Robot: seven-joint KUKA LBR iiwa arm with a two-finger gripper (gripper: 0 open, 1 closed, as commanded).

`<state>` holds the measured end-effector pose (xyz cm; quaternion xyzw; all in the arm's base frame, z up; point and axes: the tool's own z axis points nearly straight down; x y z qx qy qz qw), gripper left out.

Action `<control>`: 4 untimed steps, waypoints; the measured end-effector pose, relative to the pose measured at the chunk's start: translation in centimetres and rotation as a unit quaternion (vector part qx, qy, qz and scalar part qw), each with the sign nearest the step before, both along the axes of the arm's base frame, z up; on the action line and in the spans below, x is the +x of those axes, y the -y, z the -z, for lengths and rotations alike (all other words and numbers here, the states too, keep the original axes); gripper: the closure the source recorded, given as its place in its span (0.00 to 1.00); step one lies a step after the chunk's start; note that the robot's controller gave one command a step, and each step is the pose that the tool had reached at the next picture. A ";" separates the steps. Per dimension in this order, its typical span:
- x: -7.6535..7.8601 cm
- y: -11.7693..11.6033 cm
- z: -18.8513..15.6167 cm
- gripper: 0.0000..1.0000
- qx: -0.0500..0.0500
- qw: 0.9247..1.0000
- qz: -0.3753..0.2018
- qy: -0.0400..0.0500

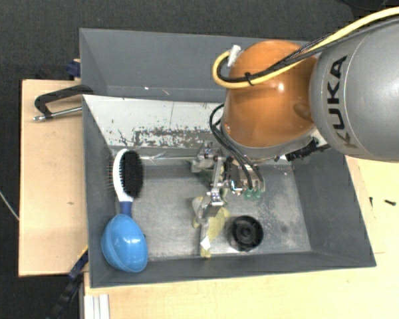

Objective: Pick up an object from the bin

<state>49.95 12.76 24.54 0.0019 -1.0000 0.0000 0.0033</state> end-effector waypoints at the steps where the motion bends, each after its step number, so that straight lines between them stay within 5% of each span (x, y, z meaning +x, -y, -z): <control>1: 4.3 5.4 17.1 0.00 0.002 0.958 -0.287 0.001; 2: 3.8 4.6 17.1 0.00 0.003 0.856 -0.518 0.006; 3: 2.2 -0.2 17.1 0.00 0.000 0.713 -0.701 0.004; 4: 2.6 5.2 17.1 0.00 0.001 0.527 -0.850 0.007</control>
Offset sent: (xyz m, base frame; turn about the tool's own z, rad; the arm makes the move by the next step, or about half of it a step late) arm 0.0417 -0.0565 -0.1754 -0.5836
